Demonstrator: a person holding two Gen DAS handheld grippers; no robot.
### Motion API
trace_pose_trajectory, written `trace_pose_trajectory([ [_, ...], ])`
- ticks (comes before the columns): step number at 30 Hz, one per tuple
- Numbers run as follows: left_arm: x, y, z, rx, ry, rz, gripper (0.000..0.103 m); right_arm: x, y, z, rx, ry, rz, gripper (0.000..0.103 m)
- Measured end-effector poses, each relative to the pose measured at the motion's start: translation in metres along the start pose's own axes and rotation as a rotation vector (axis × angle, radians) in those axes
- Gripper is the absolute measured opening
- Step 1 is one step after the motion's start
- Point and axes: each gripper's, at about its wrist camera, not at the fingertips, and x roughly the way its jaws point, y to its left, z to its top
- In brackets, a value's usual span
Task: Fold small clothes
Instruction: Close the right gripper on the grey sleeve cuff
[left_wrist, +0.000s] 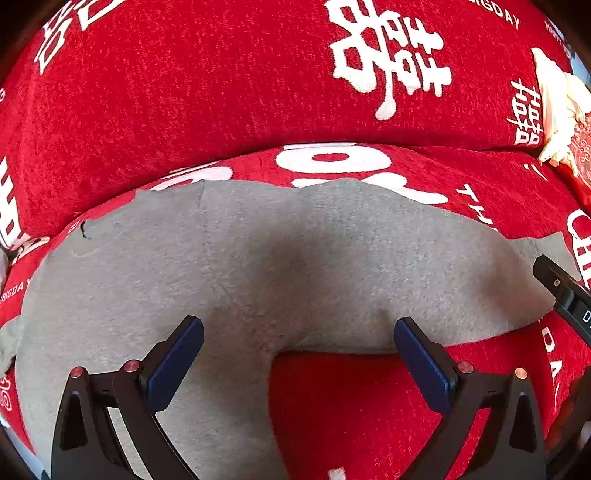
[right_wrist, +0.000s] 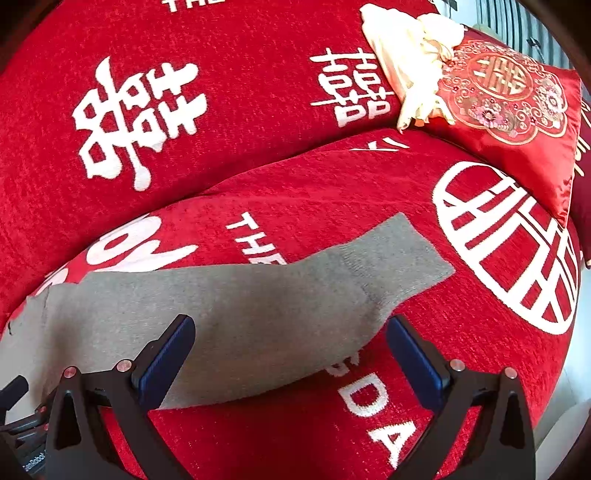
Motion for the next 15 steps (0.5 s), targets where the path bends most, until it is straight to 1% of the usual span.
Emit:
trace_pose_trajectory([
  [8, 0.009, -0.013, 0.006, 0.012, 0.0, -0.015, 0.103, 0.009, -0.022, 0.0, 0.063, 0.015, -0.05, 0.103],
  [10, 0.012, -0.015, 0.007, 0.018, 0.0, -0.015, 0.103, 0.015, -0.033, 0.0, 0.108, 0.029, -0.037, 0.103],
  [12, 0.014, -0.018, 0.006, 0.025, 0.001, -0.015, 0.103, 0.024, -0.043, -0.001, 0.166, 0.04, -0.005, 0.103],
  [14, 0.016, -0.018, 0.006, 0.031, 0.001, -0.015, 0.103, 0.041, -0.056, -0.002, 0.25, 0.067, 0.032, 0.103],
  [15, 0.016, -0.017, 0.006, 0.032, -0.001, -0.015, 0.103, 0.04, -0.057, 0.001, 0.258, 0.034, 0.038, 0.103],
])
